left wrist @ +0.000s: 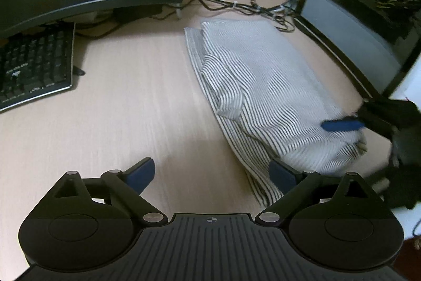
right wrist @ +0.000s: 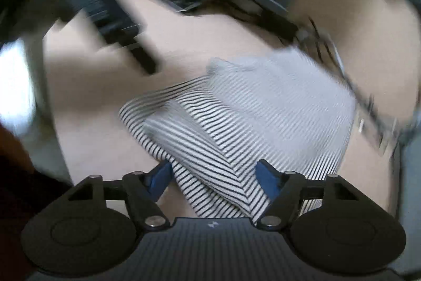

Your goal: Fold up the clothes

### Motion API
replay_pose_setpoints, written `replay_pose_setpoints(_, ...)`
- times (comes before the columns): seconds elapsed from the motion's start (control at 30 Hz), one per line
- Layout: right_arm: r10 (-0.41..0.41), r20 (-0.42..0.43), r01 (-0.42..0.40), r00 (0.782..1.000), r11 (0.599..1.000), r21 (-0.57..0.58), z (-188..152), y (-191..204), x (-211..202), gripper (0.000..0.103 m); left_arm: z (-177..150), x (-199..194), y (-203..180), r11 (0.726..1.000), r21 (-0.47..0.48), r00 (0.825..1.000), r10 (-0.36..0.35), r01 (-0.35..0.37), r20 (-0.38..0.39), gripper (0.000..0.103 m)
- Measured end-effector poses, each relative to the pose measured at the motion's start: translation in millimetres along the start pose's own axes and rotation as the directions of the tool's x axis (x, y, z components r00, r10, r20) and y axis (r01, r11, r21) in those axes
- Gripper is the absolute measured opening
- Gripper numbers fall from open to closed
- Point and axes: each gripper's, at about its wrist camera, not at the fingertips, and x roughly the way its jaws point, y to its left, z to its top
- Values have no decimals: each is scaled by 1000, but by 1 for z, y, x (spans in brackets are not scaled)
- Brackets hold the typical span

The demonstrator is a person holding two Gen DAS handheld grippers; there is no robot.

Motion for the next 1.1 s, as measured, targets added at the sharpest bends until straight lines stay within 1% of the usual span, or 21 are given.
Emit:
replay_pose_setpoints(0.07, 53, -1, -52, 999, 985, 161, 4, -20, 1, 69, -4, -2, -2, 1000, 21, 1000, -13, 13, -7, 99)
replay_pose_setpoints(0.17, 115, 11, -112, 993, 936, 334, 2, -37, 0, 69, -10, -5, -5, 998, 53, 999, -32, 33, -19, 99)
replay_pose_setpoints(0.3, 181, 34, -174, 983, 856, 487, 2, -59, 1, 68, -15, 1, -19, 989, 127, 996, -75, 81, -53, 99)
replay_pose_setpoints(0.33, 189, 39, -183, 981, 843, 506, 1, -61, 3, 68, -17, 4, -24, 984, 151, 994, -89, 98, -66, 99)
replay_pose_setpoints(0.37, 189, 41, -183, 981, 840, 510, 1, -60, 3, 68, -18, 8, -29, 979, 177, 993, -91, 104, -77, 99)
replay_pose_setpoints(0.4, 182, 39, -177, 983, 848, 500, 1, -58, 5, 68, -19, 11, -35, 973, 204, 992, -93, 109, -89, 99)
replay_pose_setpoints(0.43, 175, 37, -170, 984, 856, 489, 2, -56, 6, 68, -20, 17, -40, 968, 233, 992, -76, 97, -99, 99)
replay_pose_setpoints(0.47, 162, 33, -159, 986, 870, 467, 4, -52, 6, 68, -22, 22, -45, 961, 263, 992, -58, 84, -108, 99)
replay_pose_setpoints(0.5, 140, 28, -138, 990, 894, 427, 7, -46, 5, 68, -22, 26, -48, 958, 281, 993, -33, 63, -111, 99)
replay_pose_setpoints(0.53, 111, 26, -113, 993, 920, 375, 9, -39, 2, 68, -22, 30, -49, 956, 291, 994, -6, 38, -108, 99)
replay_pose_setpoints(0.6, 61, 50, -71, 997, 971, 228, 9, -20, -13, 68, -20, 36, -49, 954, 299, 994, 35, -3, -100, 99)
replay_pose_setpoints(0.67, 37, 80, -43, 996, 995, 87, 6, -1, -25, 68, -16, 38, -45, 961, 276, 995, 49, -24, -83, 99)
replay_pose_setpoints(0.73, 24, 77, -24, 997, 1000, -8, 2, 13, -25, 69, -9, 36, -40, 971, 238, 997, 42, -25, -64, 99)
replay_pose_setpoints(0.8, 0, 63, 3, 998, 999, -49, -3, 21, -17, 69, -2, 32, -36, 981, 192, 999, 28, -19, -43, 99)
replay_pose_setpoints(0.87, -32, 54, 37, 998, 994, -100, -6, 29, -9, 73, 4, 31, -33, 986, 163, 999, 18, -13, -33, 99)
replay_pose_setpoints(0.93, -80, 68, 92, 995, 975, -204, -10, 41, -3, 74, 7, 30, -34, 987, 159, 1000, 14, -10, -24, 99)
replay_pose_setpoints(0.97, -107, 83, 125, 991, 958, -258, -11, 48, -1, 73, 8, 29, -34, 987, 160, 1000, 13, -9, -21, 99)
replay_pose_setpoints(1.0, -120, 86, 140, 989, 950, -279, -11, 50, 1, 72, 9, 28, -35, 987, 162, 1000, 11, -8, -17, 99)
replay_pose_setpoints(1.03, -115, 73, 130, 991, 958, -255, -8, 48, 2, 61, 10, 27, -35, 987, 163, 1000, 10, -8, -14, 99)
replay_pose_setpoints(1.07, -103, 57, 112, 993, 972, -205, -4, 42, 4, 51, 10, 24, -34, 988, 157, 1000, 2, -1, -9, 99)
replay_pose_setpoints(1.1, -78, 39, 82, 996, 990, -116, 1, 30, 5, 51, 9, 21, -32, 989, 148, 1000, -6, 6, -1, 99)
